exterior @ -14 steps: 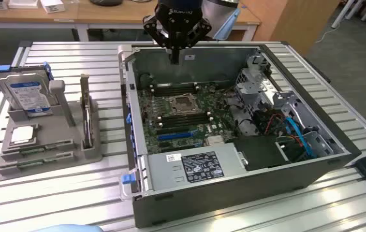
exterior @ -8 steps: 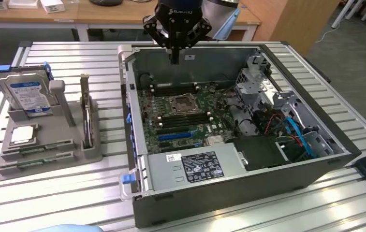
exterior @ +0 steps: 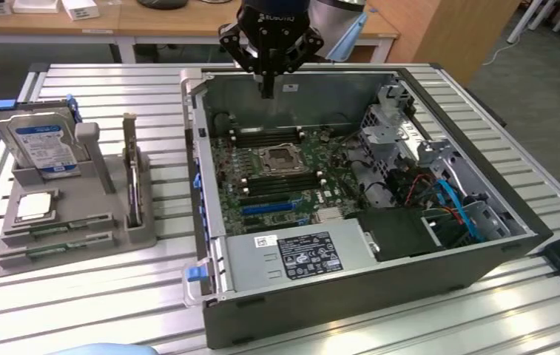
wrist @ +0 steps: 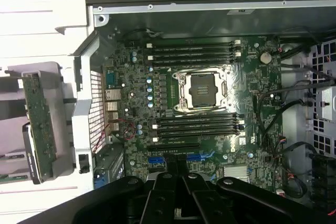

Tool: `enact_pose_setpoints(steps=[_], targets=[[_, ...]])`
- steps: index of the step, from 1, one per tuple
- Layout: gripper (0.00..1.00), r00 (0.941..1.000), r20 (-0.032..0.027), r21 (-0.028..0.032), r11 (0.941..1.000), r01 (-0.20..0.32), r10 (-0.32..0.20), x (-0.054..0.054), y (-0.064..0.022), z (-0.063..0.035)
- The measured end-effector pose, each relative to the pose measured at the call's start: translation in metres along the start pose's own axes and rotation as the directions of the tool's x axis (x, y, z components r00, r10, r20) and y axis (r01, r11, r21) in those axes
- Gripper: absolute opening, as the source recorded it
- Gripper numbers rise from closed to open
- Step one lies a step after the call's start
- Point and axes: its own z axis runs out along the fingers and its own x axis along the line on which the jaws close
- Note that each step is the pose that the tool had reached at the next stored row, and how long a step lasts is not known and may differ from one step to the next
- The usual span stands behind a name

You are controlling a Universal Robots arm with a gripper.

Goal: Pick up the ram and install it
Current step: 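Reach for the ram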

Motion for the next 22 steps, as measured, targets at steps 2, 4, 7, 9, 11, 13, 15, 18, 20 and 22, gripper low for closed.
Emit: enact_pose_setpoints(steps=[2,4,7,9,11,13,15,18,20,22], targets=[[0.10,1.0000,0.0000,0.0000,1.0000,0.000,0.000,0.004,-0.0003,-0.0001],[0.10,1.0000,0.0001,0.0000,1.0000,0.000,0.000,0.013,-0.0010,-0.0003],[0.10,1.0000,0.0001,-0.0001,1.0000,0.000,0.000,0.027,-0.0020,-0.0002],[0.10,1.0000,0.0000,0.0000,1.0000,0.000,0.000,0.036,-0.0027,-0.0001],[0.10,1.0000,0.0000,0.0000,1.0000,0.000,0.000,0.045,-0.0034,-0.0001],[0.10,1.0000,0.0000,0.0000,1.0000,0.000,0.000,0.054,-0.0041,-0.0001],[0.10,1.0000,0.0000,0.0000,1.0000,0.000,0.000,0.063,-0.0047,-0.0001],[0.10,1.0000,0.0000,0.0000,1.0000,0.000,0.000,0.077,-0.0058,-0.0001],[0.10,1.0000,0.0000,0.0000,1.0000,0.000,0.000,0.086,-0.0065,-0.0001],[0.10,1.0000,0.0000,0.0000,1.0000,0.000,0.000,0.095,-0.0071,-0.0001]])
